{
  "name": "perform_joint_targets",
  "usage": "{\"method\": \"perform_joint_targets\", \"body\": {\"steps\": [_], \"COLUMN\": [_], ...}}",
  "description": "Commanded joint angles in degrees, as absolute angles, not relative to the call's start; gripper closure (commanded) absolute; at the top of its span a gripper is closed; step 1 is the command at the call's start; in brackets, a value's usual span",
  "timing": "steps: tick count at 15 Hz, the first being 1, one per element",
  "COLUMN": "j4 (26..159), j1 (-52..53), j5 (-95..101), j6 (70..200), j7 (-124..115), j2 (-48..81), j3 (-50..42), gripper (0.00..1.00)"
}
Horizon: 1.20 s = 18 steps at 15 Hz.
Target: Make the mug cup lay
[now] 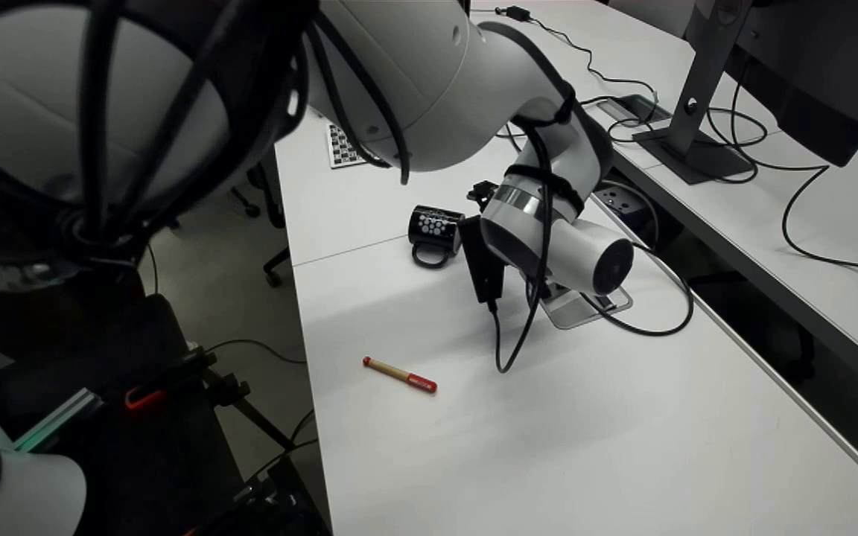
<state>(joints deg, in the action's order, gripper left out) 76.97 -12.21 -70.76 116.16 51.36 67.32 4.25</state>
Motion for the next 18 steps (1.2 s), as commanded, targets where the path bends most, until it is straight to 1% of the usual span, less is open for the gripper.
{"method": "perform_joint_targets", "body": {"steps": [1, 8, 18], "j4": [83.6, 90.9, 102.4], "j1": [-10.5, -6.6, 0.8], "j5": [-70.8, -70.6, -71.2], "j6": [120.9, 131.9, 160.9], "j7": [53.5, 57.8, 64.7], "j2": [60.5, 51.2, 38.7], "j3": [3.5, 3.5, 3.8], "gripper": [0.0, 0.0, 0.0]}}
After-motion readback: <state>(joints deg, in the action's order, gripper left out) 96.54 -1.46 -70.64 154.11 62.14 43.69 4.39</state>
